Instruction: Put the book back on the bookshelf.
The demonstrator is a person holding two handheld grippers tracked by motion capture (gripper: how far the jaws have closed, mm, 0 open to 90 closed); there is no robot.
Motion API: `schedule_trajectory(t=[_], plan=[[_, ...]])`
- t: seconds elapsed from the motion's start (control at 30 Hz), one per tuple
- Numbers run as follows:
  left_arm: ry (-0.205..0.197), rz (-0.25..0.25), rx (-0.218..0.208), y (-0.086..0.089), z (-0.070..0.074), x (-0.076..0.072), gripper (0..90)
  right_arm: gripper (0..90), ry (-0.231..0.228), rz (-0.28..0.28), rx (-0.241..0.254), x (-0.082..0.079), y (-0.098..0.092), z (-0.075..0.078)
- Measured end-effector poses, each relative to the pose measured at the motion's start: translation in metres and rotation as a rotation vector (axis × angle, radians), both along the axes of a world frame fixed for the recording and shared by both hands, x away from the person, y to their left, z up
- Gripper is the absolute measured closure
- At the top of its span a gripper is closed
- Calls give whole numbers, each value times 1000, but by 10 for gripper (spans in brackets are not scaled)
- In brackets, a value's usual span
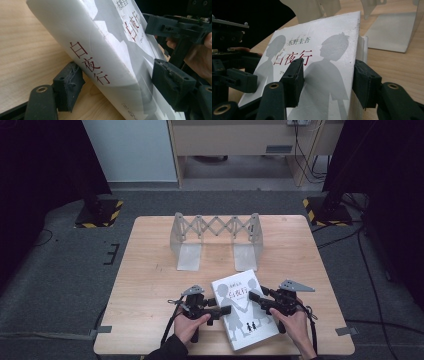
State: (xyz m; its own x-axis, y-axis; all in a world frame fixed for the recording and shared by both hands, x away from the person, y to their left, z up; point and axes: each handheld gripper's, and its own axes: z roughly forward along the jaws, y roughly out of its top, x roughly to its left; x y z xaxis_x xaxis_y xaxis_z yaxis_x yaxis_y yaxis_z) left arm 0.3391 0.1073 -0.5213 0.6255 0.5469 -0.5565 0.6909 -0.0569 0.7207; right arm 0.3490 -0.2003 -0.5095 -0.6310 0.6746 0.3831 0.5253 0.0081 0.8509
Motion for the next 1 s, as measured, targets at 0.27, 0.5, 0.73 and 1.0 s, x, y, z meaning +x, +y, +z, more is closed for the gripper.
schedule_trajectory(t=[0.27, 0.5, 0.73, 1.0], plan=[[-51, -5, -49, 6, 15, 0, 321, 484, -65, -2, 56, -1, 3, 7], [-120, -35, -29, 1, 29, -5, 357, 497, -138, -9, 130, -3, 5, 15], [-113, -43, -22, 0, 29, -2, 344, 499, -142, -11, 131, -3, 6, 14], [-123, -66, -99, -3, 35, 0, 427, 512, -163, 35, 176, -6, 11, 19]])
